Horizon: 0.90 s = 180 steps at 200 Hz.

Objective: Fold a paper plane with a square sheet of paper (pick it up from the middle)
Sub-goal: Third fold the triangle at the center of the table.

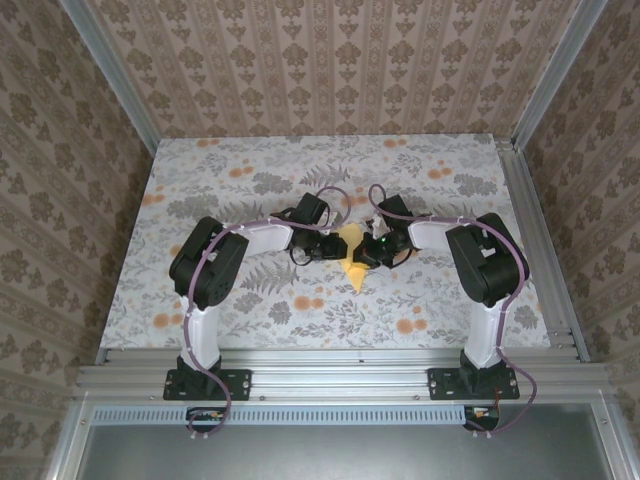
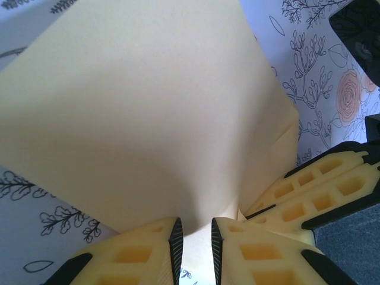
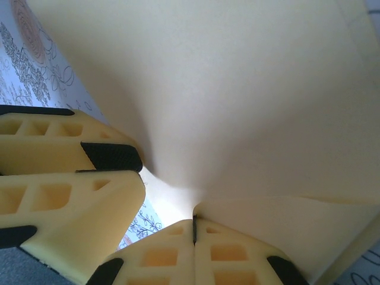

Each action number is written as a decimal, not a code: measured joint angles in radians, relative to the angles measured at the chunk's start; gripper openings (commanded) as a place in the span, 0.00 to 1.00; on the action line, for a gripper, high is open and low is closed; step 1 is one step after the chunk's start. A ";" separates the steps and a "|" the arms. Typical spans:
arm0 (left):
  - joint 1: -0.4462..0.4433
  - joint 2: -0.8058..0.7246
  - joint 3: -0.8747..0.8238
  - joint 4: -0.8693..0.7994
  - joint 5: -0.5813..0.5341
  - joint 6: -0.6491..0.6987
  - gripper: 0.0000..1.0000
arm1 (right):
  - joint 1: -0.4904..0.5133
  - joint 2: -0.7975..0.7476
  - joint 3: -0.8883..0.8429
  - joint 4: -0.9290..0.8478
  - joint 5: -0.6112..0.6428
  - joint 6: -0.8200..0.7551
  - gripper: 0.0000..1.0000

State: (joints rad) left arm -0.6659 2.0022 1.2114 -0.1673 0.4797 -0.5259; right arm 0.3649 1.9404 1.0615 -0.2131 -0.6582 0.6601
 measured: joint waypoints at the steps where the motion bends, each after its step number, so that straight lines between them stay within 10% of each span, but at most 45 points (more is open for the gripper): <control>1: 0.000 0.000 0.000 0.000 0.000 0.000 0.25 | 0.000 0.000 0.000 0.000 0.000 0.000 0.04; 76: 0.000 0.002 0.000 0.004 0.007 0.000 0.25 | 0.000 0.004 0.000 0.005 -0.003 0.001 0.07; 180: 0.012 0.001 0.000 0.010 0.026 0.000 0.25 | 0.000 0.003 0.011 0.005 -0.015 -0.009 0.34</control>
State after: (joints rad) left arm -0.6537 2.0033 1.2114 -0.1570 0.5056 -0.5262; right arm 0.3653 1.9438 1.0729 -0.2077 -0.6731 0.6510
